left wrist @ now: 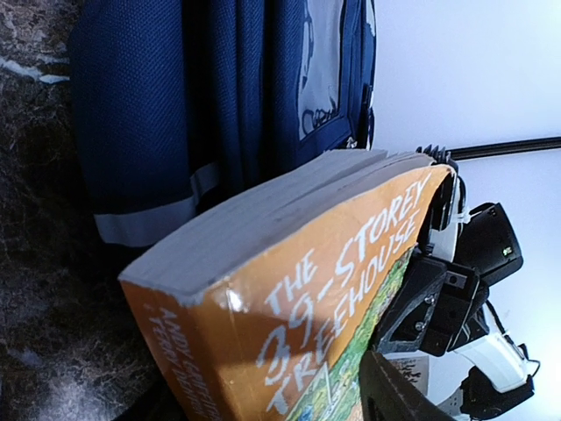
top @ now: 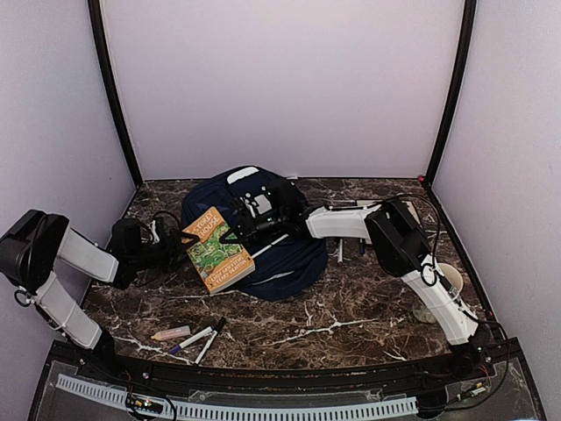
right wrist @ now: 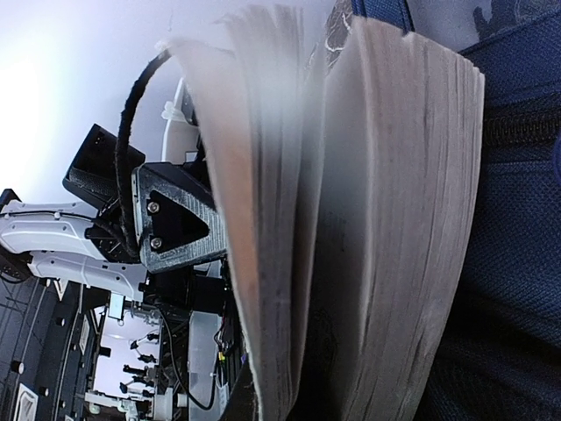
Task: Pack the student bag
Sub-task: Pass from the right arm to the left
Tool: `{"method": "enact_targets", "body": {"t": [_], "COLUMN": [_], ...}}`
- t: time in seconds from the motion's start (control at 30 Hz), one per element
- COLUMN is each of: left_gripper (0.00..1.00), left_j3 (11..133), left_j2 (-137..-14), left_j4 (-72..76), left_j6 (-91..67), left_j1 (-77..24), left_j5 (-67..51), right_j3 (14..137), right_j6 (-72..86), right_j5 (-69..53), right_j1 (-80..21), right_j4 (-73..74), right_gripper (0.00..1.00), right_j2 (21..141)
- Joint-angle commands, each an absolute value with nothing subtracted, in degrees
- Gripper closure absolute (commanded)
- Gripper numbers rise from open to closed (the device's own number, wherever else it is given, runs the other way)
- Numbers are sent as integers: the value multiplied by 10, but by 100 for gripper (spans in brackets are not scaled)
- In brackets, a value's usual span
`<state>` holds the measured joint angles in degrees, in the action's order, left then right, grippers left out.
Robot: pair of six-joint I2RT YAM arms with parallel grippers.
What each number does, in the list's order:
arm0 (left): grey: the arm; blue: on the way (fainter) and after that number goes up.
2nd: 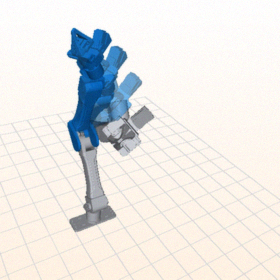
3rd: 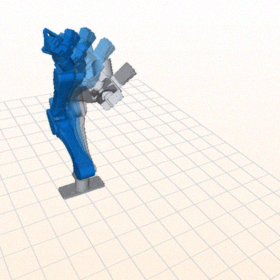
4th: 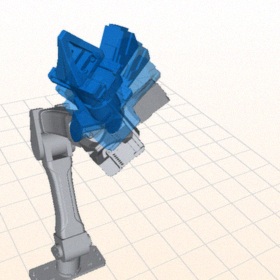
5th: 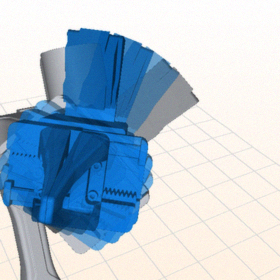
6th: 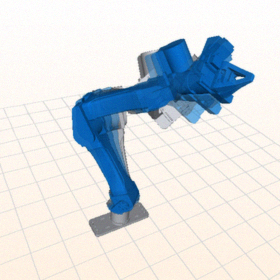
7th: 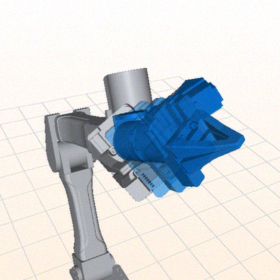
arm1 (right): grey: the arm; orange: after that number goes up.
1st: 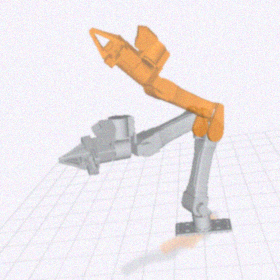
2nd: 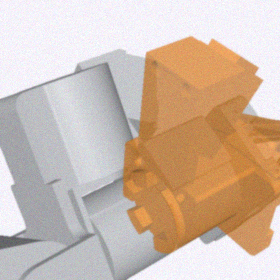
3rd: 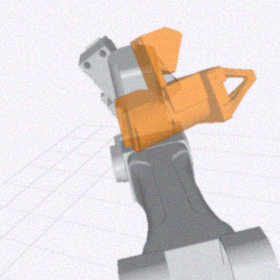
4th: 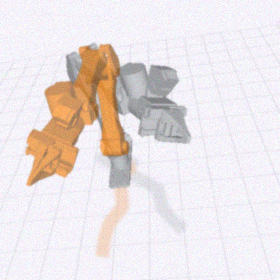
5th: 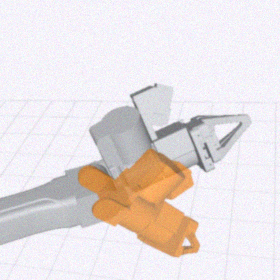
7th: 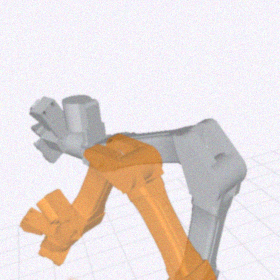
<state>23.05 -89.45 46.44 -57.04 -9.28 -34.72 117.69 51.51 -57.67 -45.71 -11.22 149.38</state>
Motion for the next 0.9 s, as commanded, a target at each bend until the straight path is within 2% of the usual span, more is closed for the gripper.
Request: {"method": "enact_targets", "body": {"t": [0.0,0.07,0.17,0.27,0.37,0.43,0.5,0.53,0.63,0.7,0.87], "left_gripper": [40,44,57,63,72,78,83,88,95,100,100], "left_j3": [206,205,211,216,222,229,238,244,274,295,356], "left_j2": [-889,-884,-877,-868,-856,-839,-813,-795,-730,-686,-616], "left_j4": [566,579,572,557,534,510,477,458,363,302,180], "left_j6": [-602,-606,-603,-596,-587,-577,-562,-552,-513,-480,-417], "left_j1": [-96,-96,-96,-97,-97,-97,-97,-97,-98,-97,-99], "left_j5": [-352,-353,-360,-361,-361,-360,-361,-362,-359,-352,-363], "right_j3": [1163,1162,1161,1157,1150,1142,1130,1108,1064,1052,1044], "right_j6": [503,501,499,498,496,495,487,481,441,390,219], "right_j5": [-563,-563,-561,-557,-559,-569,-583,-580,-556,-542,-492], "right_j1": [-451,-452,-452,-451,-452,-450,-445,-439,-414,-396,-372], "right_j4": [-133,-132,-130,-129,-129,-129,-128,-122,-86,-45,92], "right_gripper": [100,100,100,100,96,89,76,71,58,52,45], "right_j2": [1511,1514,1516,1516,1512,1503,1483,1465,1402,1358,1265]}}
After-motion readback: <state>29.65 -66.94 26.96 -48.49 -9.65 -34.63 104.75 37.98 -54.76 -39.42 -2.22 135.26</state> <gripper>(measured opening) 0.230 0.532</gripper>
